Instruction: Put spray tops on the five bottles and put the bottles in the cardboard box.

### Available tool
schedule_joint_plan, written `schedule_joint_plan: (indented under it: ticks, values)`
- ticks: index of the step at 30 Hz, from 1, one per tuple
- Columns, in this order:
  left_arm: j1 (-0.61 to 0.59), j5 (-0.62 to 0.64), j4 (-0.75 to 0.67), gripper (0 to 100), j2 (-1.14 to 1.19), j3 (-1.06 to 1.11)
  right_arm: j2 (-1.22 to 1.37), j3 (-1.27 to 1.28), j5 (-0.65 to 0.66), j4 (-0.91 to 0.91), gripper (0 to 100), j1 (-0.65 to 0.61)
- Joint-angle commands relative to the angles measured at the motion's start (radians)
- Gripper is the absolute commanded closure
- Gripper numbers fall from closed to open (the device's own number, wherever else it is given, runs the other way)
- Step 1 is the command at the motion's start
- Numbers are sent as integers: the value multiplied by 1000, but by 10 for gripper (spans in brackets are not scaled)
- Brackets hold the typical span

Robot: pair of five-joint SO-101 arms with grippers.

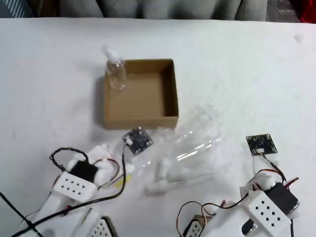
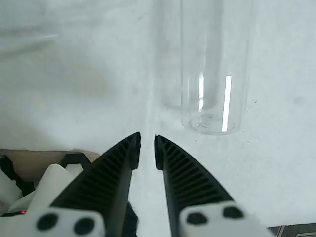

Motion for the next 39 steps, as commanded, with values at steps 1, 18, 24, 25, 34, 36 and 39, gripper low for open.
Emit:
schedule_joint_plan:
  ticks: [1, 18, 24, 25, 34, 36, 39]
  values:
    - [7, 18, -26, 755, -12, -6, 12, -11, 3, 5, 981, -10]
    - [7, 167, -31, 752, -8, -31, 12, -12, 3, 7, 981, -12]
    - [7, 239, 8, 751, 151, -170, 12, -12, 3, 7, 981, -12]
    - [4, 242, 18, 751, 197, -203, 12, -12, 3, 7, 981, -12]
    - [1, 236, -34, 755, 470, -249, 12, -12, 3, 2, 981, -12]
    - [1, 236, -34, 755, 493, -249, 12, -12, 5, 1, 981, -12]
    - [7, 236, -34, 771, 527, -249, 12, -12, 5, 1, 981, -12]
